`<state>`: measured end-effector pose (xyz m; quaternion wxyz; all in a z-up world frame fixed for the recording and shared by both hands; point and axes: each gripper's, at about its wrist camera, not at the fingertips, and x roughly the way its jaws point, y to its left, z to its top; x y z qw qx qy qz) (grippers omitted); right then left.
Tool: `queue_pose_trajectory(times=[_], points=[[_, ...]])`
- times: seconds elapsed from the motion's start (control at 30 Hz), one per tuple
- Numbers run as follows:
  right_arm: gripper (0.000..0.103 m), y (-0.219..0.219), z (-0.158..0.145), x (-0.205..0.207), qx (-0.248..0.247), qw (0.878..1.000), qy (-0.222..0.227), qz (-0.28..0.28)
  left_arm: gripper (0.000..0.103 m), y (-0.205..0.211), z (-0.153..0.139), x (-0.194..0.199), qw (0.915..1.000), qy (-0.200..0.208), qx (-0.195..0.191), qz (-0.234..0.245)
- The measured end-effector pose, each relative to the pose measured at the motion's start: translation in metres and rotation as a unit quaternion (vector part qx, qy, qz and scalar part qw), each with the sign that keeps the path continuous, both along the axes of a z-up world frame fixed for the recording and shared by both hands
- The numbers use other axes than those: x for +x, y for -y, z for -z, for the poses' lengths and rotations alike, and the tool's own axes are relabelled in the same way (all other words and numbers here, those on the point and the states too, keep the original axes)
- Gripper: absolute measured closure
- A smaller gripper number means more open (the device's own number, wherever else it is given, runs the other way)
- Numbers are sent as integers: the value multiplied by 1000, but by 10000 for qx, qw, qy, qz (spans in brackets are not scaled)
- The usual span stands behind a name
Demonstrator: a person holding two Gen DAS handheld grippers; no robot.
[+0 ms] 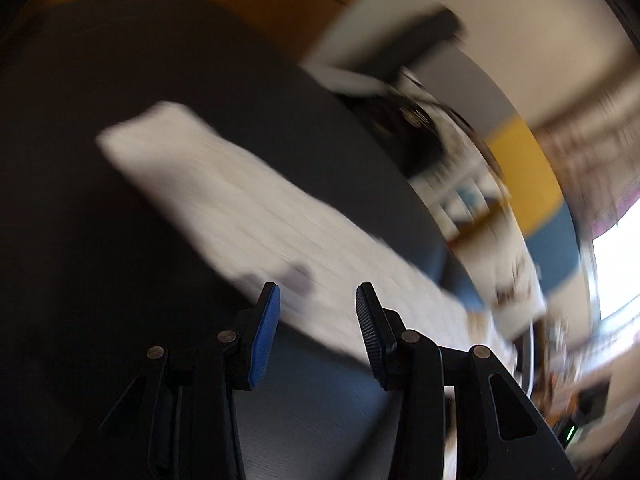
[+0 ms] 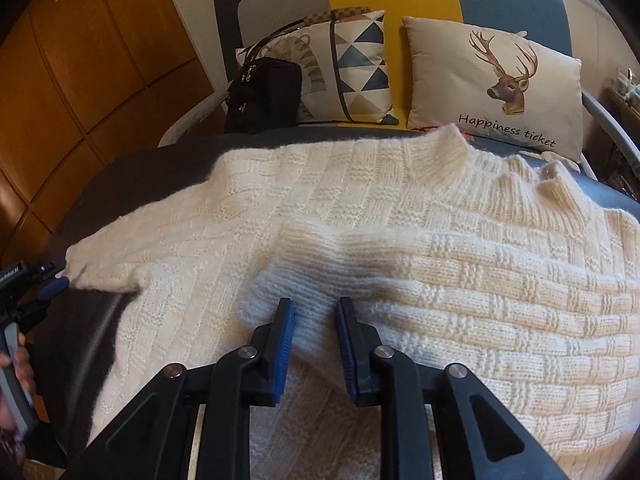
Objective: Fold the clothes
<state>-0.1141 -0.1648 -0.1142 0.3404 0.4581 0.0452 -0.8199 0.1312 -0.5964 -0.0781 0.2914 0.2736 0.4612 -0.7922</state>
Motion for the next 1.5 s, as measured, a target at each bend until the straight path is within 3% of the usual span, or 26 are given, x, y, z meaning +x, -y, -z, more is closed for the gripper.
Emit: queue_pose_trajectory(times=[0.1,0.23,0.57,0.73,0.77,0.8,0.83,0.97,1.2,1.5], points=[[81,2,-1,0,73,10000,-32,8,60,32,11,20,9981,-21,412,-452],[81,3,-1,-1,66,10000,-20,42,60,60,32,39,9880,-625,1141,-830],[80,1,-2,-4,-19,9999,96,108,60,76,37,34,9781,-943,1495,-1102],[80,3,-5,-4,-156,9998,73,122,60,81,36,25,9825,-729,1262,-1161],[80,4,-8,-4,-222,9997,61,123,69,81,36,24,9844,-590,1183,-1163],[80,5,-10,-5,-288,9995,49,123,92,82,36,23,9860,-450,1104,-1164],[81,6,-13,-5,-354,9993,36,123,96,83,38,23,9868,-394,1059,-1162],[81,24,-21,-6,-536,9984,56,-185,97,82,44,26,9886,-532,907,-1075],[81,72,-6,-4,-161,9968,141,-766,97,81,37,28,9884,-874,771,-970],[80,84,5,9,392,9953,-154,-868,97,65,-32,3,9840,-1737,125,-368]])
